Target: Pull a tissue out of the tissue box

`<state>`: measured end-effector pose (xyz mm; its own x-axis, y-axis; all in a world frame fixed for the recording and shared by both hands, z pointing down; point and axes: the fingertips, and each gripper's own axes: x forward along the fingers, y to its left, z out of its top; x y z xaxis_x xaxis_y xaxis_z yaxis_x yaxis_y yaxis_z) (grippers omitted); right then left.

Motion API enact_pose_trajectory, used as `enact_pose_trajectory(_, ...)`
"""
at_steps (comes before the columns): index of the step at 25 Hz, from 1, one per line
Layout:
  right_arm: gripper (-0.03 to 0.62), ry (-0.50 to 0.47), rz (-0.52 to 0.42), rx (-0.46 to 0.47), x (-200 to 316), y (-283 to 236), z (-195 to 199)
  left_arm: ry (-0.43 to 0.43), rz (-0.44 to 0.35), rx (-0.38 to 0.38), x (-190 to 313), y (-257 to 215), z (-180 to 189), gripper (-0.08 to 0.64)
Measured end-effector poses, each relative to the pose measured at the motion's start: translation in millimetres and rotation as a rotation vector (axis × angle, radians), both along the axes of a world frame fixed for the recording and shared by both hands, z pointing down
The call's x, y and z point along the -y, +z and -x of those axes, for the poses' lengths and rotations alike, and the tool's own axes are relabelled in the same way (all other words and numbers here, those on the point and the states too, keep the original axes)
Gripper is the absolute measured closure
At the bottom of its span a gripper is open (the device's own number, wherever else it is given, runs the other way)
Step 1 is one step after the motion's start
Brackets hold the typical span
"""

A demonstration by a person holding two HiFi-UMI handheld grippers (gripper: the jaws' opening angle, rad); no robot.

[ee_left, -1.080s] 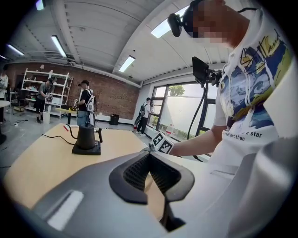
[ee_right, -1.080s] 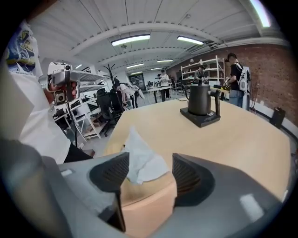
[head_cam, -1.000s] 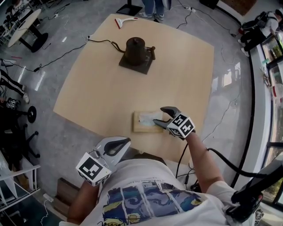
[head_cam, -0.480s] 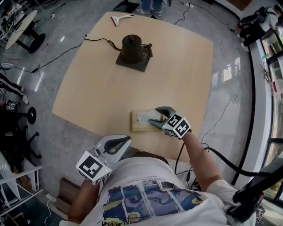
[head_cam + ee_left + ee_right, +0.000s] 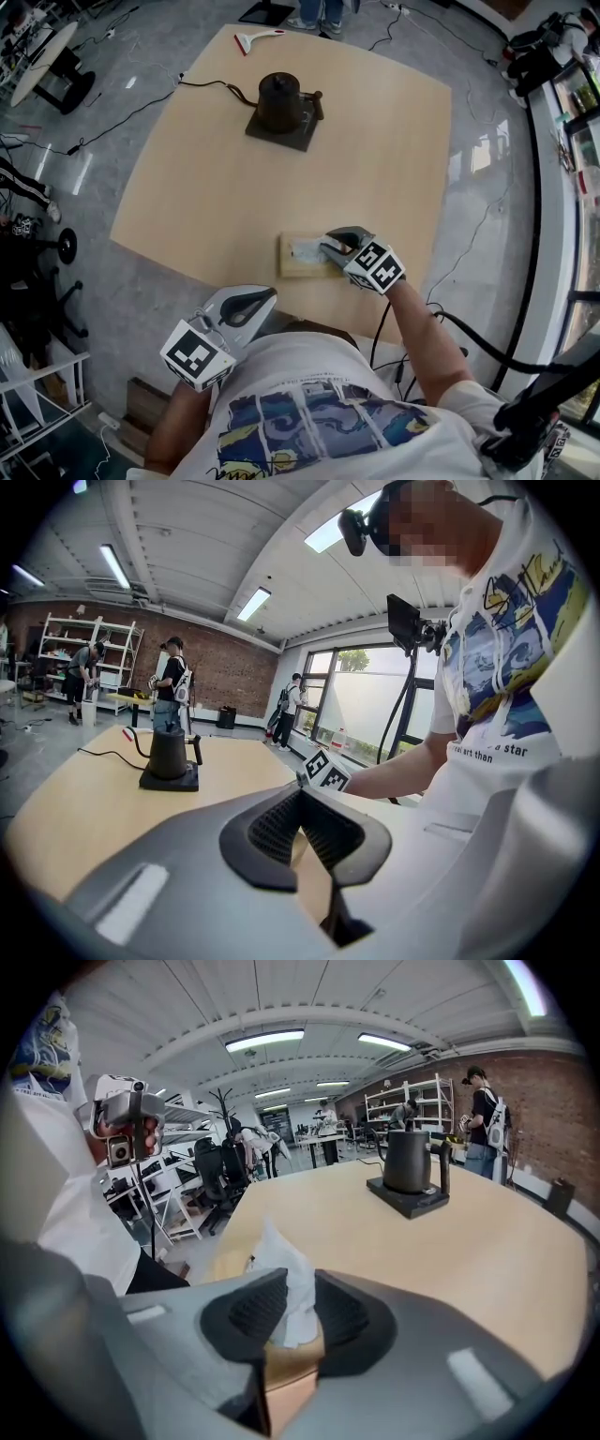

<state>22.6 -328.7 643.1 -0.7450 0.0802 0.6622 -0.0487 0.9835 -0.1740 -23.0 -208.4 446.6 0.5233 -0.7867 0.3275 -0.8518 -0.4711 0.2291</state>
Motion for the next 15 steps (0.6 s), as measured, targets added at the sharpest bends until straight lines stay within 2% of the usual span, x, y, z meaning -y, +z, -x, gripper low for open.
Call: enact_pose_trajectory(15,0.58,0.035,-0.054,-0.039,-1.9,-0.9,-7.1,0.02,-0.014,-0.005,-7.7,-3.0,1.4,0.558)
